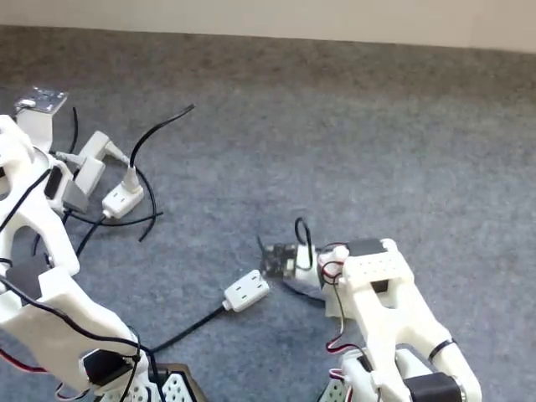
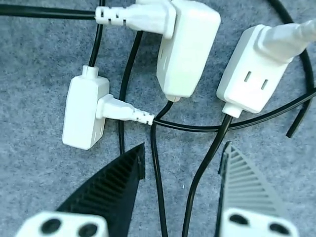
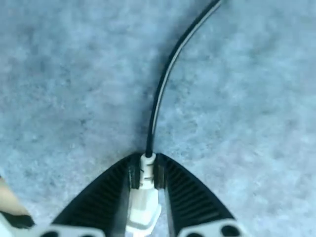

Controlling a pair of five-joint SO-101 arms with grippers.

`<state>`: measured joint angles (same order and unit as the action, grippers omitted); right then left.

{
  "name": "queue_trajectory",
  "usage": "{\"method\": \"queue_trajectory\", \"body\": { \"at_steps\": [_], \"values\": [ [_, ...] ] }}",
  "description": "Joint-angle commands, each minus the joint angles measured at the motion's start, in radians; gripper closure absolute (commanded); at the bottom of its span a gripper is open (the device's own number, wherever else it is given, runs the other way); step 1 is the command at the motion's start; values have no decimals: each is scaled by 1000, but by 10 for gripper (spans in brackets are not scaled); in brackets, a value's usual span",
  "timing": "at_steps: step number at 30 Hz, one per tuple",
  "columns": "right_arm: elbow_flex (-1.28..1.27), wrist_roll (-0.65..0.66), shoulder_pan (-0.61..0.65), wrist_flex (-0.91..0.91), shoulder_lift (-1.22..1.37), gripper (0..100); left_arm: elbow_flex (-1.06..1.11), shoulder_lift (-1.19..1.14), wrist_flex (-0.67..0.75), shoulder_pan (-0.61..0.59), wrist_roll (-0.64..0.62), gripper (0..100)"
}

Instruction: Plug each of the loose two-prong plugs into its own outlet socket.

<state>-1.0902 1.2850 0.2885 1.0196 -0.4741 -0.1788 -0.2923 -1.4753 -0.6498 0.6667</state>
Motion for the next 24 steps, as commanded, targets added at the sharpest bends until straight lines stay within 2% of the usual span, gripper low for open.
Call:
{"method": "queue_trajectory", "body": {
  "at_steps": [1,6,10,13,16,18,21,24],
  "values": [
    [111,-124,-19,8,-15,993,-42,53,-2,35,6,745],
    [364,-298,-12,200,-16,993,-156,53,-6,88,2,744],
    [671,-543,48,374,-4,993,-378,56,-157,188,-5,743],
    [869,-775,157,469,-4,993,-595,110,-287,277,-114,725],
    [993,-988,237,512,-2,993,-704,239,-290,341,-206,662],
    [1035,-1099,266,506,-2,993,-665,352,-292,387,-238,648],
    [1041,-1221,292,455,-7,993,-476,547,-290,449,-259,644],
    [989,-1246,302,371,-16,993,-214,782,-279,522,-259,637]
  ]
}}
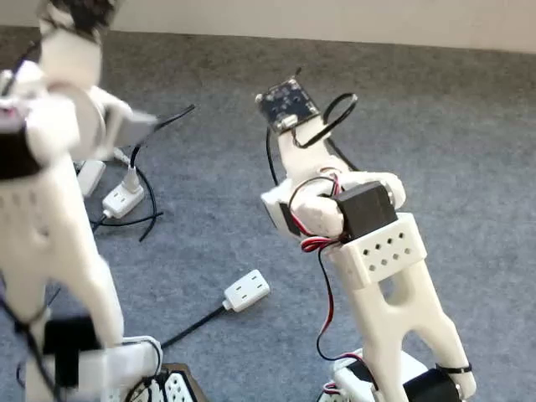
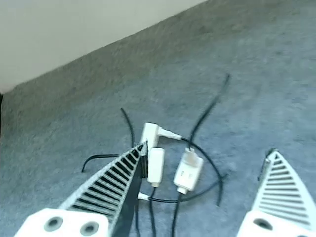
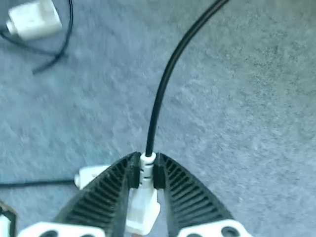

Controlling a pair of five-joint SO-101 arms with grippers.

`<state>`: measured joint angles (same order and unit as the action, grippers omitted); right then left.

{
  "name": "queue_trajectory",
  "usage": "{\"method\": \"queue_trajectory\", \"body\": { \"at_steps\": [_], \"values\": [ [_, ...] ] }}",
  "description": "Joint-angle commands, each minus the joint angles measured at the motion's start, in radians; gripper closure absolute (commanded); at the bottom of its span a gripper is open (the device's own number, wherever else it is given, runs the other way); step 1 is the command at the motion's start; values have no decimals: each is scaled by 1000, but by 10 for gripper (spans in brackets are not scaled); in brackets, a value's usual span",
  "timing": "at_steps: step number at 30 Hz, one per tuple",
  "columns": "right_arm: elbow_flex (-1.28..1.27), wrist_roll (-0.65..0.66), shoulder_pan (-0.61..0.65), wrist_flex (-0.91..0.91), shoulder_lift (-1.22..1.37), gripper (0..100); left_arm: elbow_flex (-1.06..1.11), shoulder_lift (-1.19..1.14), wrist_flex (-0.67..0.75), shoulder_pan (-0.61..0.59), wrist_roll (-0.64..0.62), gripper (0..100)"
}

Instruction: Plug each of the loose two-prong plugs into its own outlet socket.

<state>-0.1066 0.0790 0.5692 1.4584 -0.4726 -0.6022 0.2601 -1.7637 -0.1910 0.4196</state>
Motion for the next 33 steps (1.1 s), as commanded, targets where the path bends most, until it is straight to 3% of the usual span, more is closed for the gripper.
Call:
{"method": "queue_trajectory", "body": {
  "at_steps": [1,5,9,15,23,28,33],
  "values": [
    [-13,-41,18,-104,-18,993,303,318,26,82,-12,620],
    [-131,-48,21,-308,-47,993,725,730,190,125,-14,540],
    [-364,-115,44,-579,-197,993,1194,1156,381,130,-15,529],
    [-645,-123,65,-776,-387,993,1643,1575,473,131,-129,526],
    [-702,-153,191,-786,-430,993,1773,1550,562,280,-230,529],
    [-727,-183,266,-786,-437,993,1785,1550,580,274,-245,529],
    [-725,-186,343,-727,-435,993,1894,1541,700,251,-247,529]
  ]
}}
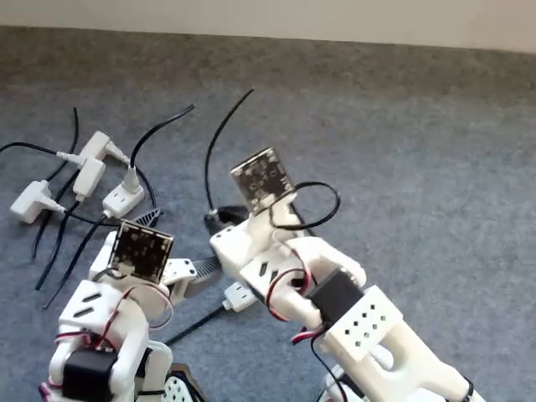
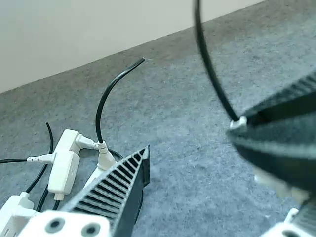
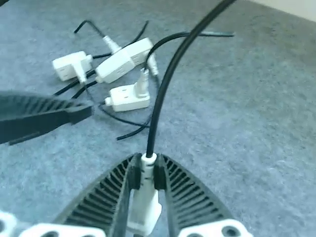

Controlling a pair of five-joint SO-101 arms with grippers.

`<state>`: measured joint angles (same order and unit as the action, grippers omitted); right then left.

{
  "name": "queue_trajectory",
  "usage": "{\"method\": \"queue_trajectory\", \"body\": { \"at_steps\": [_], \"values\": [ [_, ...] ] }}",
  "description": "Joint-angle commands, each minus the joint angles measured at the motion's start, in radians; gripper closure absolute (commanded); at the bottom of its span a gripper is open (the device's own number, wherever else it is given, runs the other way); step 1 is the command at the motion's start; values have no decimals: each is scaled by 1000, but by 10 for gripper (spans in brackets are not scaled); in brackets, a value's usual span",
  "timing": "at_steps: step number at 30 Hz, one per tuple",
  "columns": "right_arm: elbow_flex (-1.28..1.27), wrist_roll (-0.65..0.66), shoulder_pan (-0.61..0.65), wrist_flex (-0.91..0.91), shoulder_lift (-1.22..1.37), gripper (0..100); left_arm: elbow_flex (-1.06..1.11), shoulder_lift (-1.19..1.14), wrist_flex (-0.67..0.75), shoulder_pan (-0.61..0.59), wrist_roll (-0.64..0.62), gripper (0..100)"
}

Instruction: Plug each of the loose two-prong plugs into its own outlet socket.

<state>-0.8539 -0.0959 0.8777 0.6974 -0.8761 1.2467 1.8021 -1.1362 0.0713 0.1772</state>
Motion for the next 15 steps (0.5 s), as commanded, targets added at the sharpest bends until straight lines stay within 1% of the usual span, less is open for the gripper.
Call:
{"method": "queue_trajectory", "body": {
  "at_steps": [1,4,8,10,15],
  "values": [
    [51,-11,36,62,-30,993,71,-2,104,-41,9,530],
    [189,0,12,219,-21,993,136,-2,164,-119,32,547],
    [369,69,-12,392,24,993,153,-2,170,-120,34,553],
    [400,91,-13,438,62,993,153,-2,170,-120,34,553],
    [407,120,-15,487,130,993,159,-2,169,-120,34,553]
  ]
}}
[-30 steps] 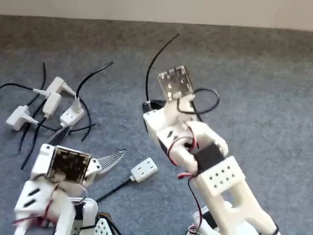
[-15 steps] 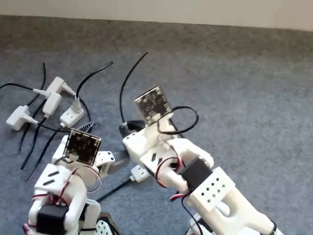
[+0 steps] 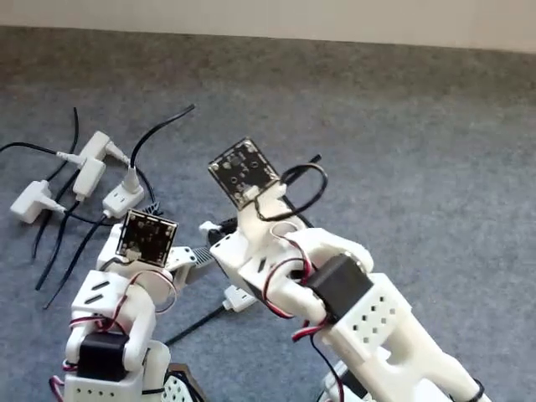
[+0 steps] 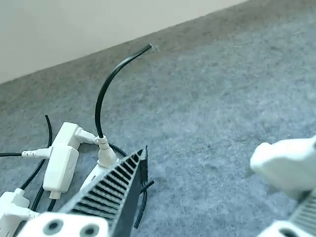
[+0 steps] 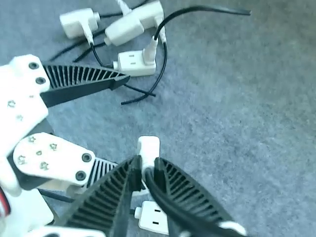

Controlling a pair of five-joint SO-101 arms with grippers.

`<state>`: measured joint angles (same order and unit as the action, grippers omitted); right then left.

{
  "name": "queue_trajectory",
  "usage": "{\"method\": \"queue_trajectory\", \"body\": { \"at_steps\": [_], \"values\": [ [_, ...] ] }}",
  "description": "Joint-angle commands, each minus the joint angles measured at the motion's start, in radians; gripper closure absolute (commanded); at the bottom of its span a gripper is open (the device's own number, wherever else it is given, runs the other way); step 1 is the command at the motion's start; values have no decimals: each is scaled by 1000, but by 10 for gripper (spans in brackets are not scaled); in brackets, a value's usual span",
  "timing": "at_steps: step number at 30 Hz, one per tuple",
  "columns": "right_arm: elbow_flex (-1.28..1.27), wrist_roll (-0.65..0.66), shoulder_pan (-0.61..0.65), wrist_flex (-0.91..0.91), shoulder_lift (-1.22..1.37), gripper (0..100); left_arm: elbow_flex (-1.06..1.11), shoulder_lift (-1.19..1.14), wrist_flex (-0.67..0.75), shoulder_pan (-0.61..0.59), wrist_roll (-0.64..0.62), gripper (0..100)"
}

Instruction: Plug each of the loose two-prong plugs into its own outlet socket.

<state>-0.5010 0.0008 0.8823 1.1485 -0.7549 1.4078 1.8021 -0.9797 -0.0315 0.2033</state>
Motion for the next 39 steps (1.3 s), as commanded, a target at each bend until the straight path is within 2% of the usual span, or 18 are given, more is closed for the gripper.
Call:
{"method": "queue_trajectory", "body": {
  "at_steps": [1,4,8,14,17,20,25,30,39],
  "values": [
    [54,26,-19,45,13,993,-1,-2,11,-18,8,553],
    [54,71,-79,53,25,993,1,-1,9,-15,8,555],
    [45,86,-200,87,28,993,7,7,-58,91,9,556],
    [45,132,-202,277,76,993,-1,7,-68,105,9,557],
    [47,153,-186,332,124,993,1,7,-58,-15,8,557],
    [47,173,-165,346,156,993,24,-2,8,-136,3,557],
    [44,169,-91,292,188,992,76,7,26,-153,3,557],
    [-8,140,-85,229,206,992,81,2,75,-262,-23,558],
    [-228,95,-90,48,196,992,81,5,77,-263,-25,558]
  ]
}}
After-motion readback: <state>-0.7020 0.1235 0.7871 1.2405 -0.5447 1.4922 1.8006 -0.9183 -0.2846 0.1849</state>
